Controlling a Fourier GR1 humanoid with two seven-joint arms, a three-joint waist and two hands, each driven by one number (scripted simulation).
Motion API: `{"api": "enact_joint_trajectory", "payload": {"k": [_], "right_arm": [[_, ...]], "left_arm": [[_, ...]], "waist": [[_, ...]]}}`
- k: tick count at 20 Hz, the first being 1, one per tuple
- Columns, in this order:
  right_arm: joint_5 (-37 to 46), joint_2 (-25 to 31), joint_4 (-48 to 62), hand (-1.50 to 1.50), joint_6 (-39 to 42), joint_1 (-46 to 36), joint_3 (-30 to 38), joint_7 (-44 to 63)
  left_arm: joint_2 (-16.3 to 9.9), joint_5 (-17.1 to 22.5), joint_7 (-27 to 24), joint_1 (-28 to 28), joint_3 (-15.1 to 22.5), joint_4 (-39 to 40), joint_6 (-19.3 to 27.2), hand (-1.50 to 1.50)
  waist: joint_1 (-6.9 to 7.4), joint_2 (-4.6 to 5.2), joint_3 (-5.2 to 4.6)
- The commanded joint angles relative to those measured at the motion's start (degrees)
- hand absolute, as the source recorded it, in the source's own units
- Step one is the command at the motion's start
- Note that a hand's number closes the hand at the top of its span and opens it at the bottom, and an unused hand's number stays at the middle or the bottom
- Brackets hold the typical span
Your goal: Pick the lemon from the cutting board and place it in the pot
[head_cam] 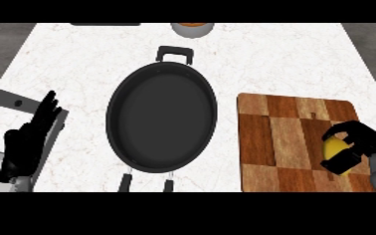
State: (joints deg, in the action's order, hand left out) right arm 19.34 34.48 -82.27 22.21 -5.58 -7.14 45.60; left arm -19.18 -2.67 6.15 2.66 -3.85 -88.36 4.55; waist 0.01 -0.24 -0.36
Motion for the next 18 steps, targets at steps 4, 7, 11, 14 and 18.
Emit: {"api": "enact_joint_trajectory", "payload": {"k": [4, 7, 11, 14, 18], "right_arm": [[4.65, -5.79, -1.69, 1.5, -0.56, 1.48, 0.33, 0.7], [9.97, -14.99, -12.02, 1.5, 0.16, -4.98, -18.62, -0.56], [14.82, -24.15, -15.92, 1.5, 2.57, -12.14, -33.59, -1.23], [19.63, -33.82, -13.01, 1.5, 1.3, -16.84, -42.71, 4.62], [23.4, -34.22, -13.06, 1.5, -5.5, -22.32, -53.52, 13.09]], "left_arm": [[0.29, -0.27, 1.55, -0.66, -2.54, -0.14, -2.3, 0.0], [0.24, -0.9, 1.91, -2.08, 0.39, -0.27, -2.19, 0.0], [1.1, -1.55, 1.1, -3.09, 3.36, -0.28, -3.7, 0.0], [0.96, -1.24, 1.43, -3.96, 3.18, -0.17, -3.98, 0.0], [0.88, -1.76, 1.74, -4.06, 2.19, 0.96, -2.82, 0.0]], "waist": [[-0.02, 0.2, 0.35], [3.76, 0.13, 0.21], [9.21, -0.05, -0.1], [8.48, -0.01, -0.04], [6.04, -0.37, 0.09]]}}
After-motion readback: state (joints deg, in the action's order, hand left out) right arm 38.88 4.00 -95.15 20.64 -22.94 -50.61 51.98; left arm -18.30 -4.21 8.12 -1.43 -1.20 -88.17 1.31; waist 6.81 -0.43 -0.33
